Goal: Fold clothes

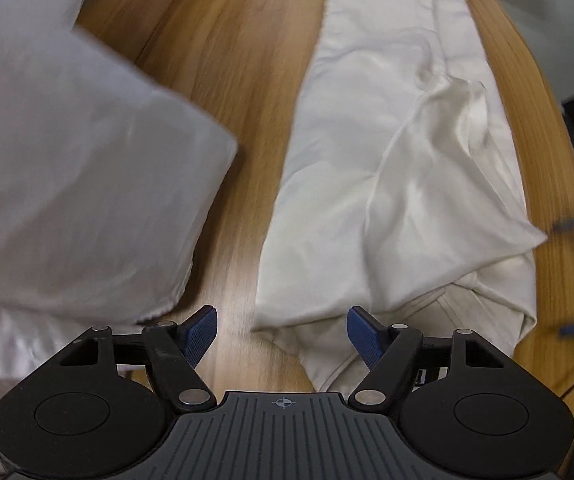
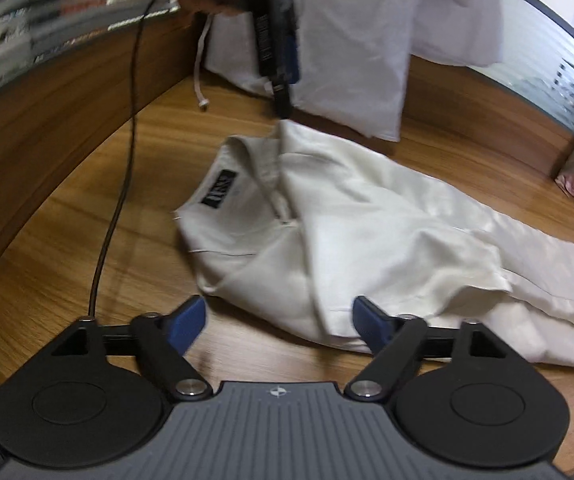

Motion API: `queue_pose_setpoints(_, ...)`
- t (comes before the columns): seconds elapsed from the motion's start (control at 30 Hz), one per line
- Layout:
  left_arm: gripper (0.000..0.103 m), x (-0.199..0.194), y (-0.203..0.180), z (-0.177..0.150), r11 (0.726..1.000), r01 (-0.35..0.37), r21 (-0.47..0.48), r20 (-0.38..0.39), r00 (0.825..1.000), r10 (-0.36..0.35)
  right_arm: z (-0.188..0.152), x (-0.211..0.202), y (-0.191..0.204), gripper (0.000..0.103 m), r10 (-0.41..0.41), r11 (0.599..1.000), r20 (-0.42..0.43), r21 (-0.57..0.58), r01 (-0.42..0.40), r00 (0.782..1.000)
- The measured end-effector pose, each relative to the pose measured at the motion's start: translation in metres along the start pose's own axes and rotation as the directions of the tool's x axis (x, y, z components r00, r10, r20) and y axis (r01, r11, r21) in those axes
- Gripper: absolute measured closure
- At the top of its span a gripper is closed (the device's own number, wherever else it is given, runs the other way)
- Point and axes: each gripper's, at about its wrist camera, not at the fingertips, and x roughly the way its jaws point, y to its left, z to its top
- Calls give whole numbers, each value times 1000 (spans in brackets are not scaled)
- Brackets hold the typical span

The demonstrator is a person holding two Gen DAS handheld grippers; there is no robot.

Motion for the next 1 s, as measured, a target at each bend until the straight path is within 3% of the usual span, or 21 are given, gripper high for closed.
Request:
queue_pose_setpoints(0.07, 29, 7, 18, 0, 994, 48, -100, -20, 999, -50, 3, 7, 15, 16, -28, 998, -8, -53, 27, 1000)
queue_pose_setpoints(0.17, 29, 16, 39, 0, 962, 117, -245, -17, 992, -125, 6, 14, 32, 16, -65, 990, -20, -130, 62, 998)
queue_pose_setpoints(0.27, 29, 25, 46, 3, 933, 177, -313, 2, 983, -185, 8, 18, 41, 16, -97, 980, -38, -177, 89, 995)
queue_pose_setpoints(0.43, 31, 42, 54, 3, 909, 181, -375, -11, 980, -200, 9, 21, 42, 14, -108, 978, -64, -187, 94, 992)
queue_pose_setpoints(0.57, 48, 51, 54, -1, 910, 176, -375, -39, 978, -205, 9, 26, 43, 13, -119, 970, -50, -220, 105, 992)
queue_pose_setpoints(0.67, 54, 54, 53, -5, 901, 190, -390, -45, 973, -225, 12, 30, 40, 13, -134, 965, -37, -231, 122, 990)
queue_pose_setpoints(0.8, 56, 57, 49, -5, 886, 217, -411, -19, 969, -246, 16, 38, 30, 13, -155, 963, -21, -225, 147, 988)
queue_pose_setpoints(0.87, 59, 58, 53, -5, 862, 236, -448, 8, 965, -260, 19, 42, 22, 15, -154, 969, -19, -199, 147, 988)
queue_pose_setpoints(0.93, 64, 59, 57, -6, 834, 258, -488, 38, 961, -275, 21, 44, 14, 20, -150, 975, -20, -170, 144, 989)
queue_pose_setpoints(1.0, 72, 61, 58, -7, 812, 273, -515, 59, 957, -284, 22, 46, 7, 34, -139, 981, -23, -140, 135, 990)
